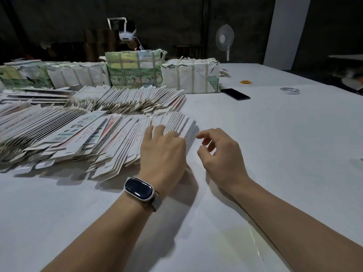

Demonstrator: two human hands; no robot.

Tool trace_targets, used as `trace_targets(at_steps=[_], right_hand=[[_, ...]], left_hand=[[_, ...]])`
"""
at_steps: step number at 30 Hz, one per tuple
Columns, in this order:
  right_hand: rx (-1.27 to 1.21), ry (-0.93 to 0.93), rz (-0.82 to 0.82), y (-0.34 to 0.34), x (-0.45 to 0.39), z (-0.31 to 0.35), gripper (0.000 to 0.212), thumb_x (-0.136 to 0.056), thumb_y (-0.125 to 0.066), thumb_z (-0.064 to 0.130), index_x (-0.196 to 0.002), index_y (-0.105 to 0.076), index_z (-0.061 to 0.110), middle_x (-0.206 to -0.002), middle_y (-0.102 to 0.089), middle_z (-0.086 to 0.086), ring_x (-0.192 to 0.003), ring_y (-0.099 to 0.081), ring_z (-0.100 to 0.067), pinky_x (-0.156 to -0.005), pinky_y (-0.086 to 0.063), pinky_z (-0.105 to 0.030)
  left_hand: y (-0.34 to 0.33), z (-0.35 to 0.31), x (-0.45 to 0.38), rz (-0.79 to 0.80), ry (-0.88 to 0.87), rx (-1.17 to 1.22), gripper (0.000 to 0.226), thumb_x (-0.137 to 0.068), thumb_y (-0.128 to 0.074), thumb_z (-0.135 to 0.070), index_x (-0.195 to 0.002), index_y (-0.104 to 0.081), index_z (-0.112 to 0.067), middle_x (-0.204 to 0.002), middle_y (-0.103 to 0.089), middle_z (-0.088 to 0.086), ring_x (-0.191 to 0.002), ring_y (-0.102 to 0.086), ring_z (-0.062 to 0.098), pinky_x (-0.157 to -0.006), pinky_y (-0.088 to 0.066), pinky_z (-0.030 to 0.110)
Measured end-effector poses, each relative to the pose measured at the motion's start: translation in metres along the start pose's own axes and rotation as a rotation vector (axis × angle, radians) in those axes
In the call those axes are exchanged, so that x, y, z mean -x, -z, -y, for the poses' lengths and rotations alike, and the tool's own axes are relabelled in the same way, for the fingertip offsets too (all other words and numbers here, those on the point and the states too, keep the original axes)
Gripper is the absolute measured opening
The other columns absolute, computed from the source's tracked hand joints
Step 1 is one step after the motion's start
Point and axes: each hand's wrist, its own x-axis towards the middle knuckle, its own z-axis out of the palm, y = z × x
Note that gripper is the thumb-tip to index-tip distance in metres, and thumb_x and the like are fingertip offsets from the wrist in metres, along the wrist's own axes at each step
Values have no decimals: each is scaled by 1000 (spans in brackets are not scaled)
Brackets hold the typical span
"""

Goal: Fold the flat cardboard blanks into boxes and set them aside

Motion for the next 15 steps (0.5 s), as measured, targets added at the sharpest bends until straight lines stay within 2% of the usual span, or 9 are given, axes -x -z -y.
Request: trace_targets(at_steps=[1, 3, 6, 10, 15], right_hand=[[-9, -7, -14, 1, -1, 0, 30, -76, -51, 23, -101, -69, 24, -89, -62, 9, -77, -59, -14, -74, -52, -37], [-25, -17, -35, 1, -2, -2, 30, -76, -52, 22, -100, -69, 25, -88, -62, 9, -76, -59, -13, -73, -51, -34], [-41, -14, -43, 2, -3, -5, 25, -80, -58, 14, -100, -68, 24, -87, -61, 9, -75, -58, -13, -70, -49, -32], [-111, -37, -52, 2, -4, -7, 25, -82, -59, 11, -99, -65, 28, -86, -62, 10, -73, -57, -10, -71, -49, -27], [-262, -179, -77, 3, -10, -11, 15, -89, -59, 24, -102, -61, 32, -80, -61, 15, -70, -55, -1, -72, -46, -25]], left_hand=[[2, 2, -1, -61, 11, 10, 19, -96, -54, -23, -99, -71, -17, -114, -65, -5, -122, -46, 29, -103, -32, 42], [4, 5, -2, -145, 33, 44, 20, -97, -53, -24, -93, -69, -13, -105, -60, -2, -104, -47, 27, -82, -36, 38], [7, 5, -3, -216, 43, 165, 20, -99, -51, -22, -93, -65, -9, -105, -55, 3, -93, -48, 26, -64, -37, 37], [11, 6, -4, -319, 30, 299, 16, -101, -47, -15, -106, -62, -10, -100, -59, 7, -75, -48, 26, -59, -39, 39], [12, 9, -6, -427, 12, 445, 18, -99, -46, -10, -110, -60, -8, -103, -64, 12, -81, -58, 36, -60, -40, 42]])
